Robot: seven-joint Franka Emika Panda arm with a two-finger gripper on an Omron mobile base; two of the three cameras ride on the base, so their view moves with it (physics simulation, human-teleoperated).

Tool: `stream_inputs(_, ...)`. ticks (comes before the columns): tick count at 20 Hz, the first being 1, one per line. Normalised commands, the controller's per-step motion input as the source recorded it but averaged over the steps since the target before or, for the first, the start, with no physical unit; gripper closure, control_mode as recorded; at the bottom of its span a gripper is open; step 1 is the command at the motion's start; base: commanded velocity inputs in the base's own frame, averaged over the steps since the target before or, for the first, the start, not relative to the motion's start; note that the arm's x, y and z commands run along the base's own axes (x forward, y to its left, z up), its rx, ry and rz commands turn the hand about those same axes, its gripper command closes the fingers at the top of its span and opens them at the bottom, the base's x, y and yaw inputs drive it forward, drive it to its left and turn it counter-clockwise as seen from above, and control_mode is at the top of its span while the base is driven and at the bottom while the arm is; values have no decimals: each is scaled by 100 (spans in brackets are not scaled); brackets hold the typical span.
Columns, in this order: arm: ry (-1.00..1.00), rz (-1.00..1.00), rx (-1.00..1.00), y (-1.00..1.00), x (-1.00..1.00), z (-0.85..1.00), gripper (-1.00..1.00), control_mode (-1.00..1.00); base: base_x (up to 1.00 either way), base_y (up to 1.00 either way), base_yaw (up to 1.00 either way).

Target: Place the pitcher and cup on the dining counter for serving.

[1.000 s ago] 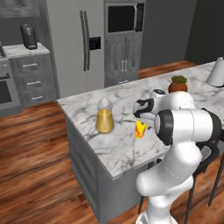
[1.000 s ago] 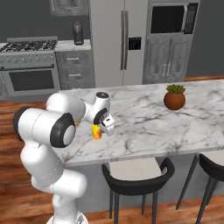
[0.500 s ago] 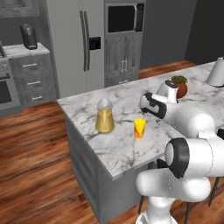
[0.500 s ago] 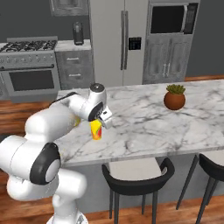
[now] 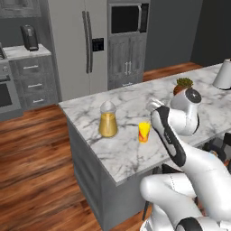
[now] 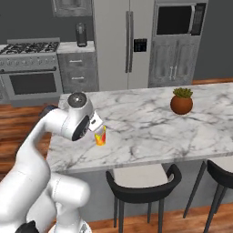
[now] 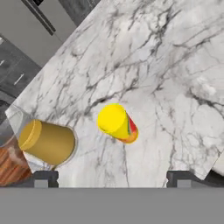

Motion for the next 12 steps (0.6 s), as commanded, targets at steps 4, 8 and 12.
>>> stream_inputs(4, -25, 0, -12, 49, -100, 52, -100, -100, 0, 0, 0)
stream_inputs(8, -24, 1, -16, 55, -100, 65, -100, -100, 0, 0, 0)
stream_inputs(12, -15, 4, -26, 76, -100, 77, -100, -100, 0, 0, 0)
